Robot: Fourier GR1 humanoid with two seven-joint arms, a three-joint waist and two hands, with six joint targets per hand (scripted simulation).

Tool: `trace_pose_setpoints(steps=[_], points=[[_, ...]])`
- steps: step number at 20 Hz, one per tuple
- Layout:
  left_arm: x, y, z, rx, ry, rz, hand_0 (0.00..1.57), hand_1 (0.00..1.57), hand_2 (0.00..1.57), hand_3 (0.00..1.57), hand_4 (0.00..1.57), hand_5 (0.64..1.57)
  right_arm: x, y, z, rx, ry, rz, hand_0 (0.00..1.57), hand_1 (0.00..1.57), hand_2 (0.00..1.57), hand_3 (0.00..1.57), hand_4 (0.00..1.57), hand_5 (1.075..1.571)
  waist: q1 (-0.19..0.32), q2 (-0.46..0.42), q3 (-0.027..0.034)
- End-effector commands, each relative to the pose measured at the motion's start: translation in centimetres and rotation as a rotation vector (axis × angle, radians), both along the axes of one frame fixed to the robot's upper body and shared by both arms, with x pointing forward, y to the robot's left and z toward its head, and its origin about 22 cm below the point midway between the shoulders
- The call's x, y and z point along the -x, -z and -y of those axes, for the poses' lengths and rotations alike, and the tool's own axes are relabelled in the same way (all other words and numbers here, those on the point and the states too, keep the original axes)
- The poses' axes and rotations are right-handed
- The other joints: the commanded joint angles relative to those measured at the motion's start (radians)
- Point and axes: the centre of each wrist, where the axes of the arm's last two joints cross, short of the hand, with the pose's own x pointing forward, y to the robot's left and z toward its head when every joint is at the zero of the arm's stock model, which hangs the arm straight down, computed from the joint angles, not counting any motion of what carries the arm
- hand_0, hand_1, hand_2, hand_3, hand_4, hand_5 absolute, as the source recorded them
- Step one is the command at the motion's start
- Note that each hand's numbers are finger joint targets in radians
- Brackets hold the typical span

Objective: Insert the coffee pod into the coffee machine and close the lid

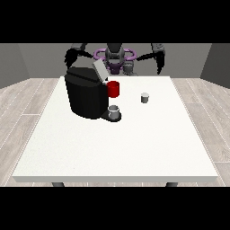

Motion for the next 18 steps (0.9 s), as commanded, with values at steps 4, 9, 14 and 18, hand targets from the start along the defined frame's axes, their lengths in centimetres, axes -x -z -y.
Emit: trace_pose_setpoints(steps=[4,9,14,18], points=[[-3.5,-1.1,-3.9,-0.032,-0.02,-0.042,0.0,0.0,0.0,0.0,0.0,1.571,-0.4,-0.5,-1.4,-0.033,-0.045,0.099,0.0,0.0,0.0,0.0,0.19,1.571,-0.049,0.103,0.0001],[-6.1,-2.0,-3.6,-0.086,-0.069,-0.099,0.0,0.0,0.0,0.0,0.0,1.571,-2.3,-2.8,-1.1,-0.012,-0.081,0.117,0.0,0.0,0.0,0.0,0.28,1.571,-0.076,0.149,0.0],[-6.3,-0.4,-5.3,-0.142,-0.067,-0.099,0.0,0.0,0.0,0.0,0.0,1.571,-3.0,-2.6,-1.8,0.004,-0.048,0.128,0.0,0.0,0.0,0.0,0.33,1.571,-0.047,0.198,-0.0001],[-7.6,0.3,-3.3,-0.19,-0.033,-0.169,0.0,0.0,0.0,0.0,0.0,1.571,-3.6,-2.1,-2.7,-0.003,-0.023,0.069,0.0,0.0,0.0,0.0,0.4,1.571,-0.042,0.174,0.0]])
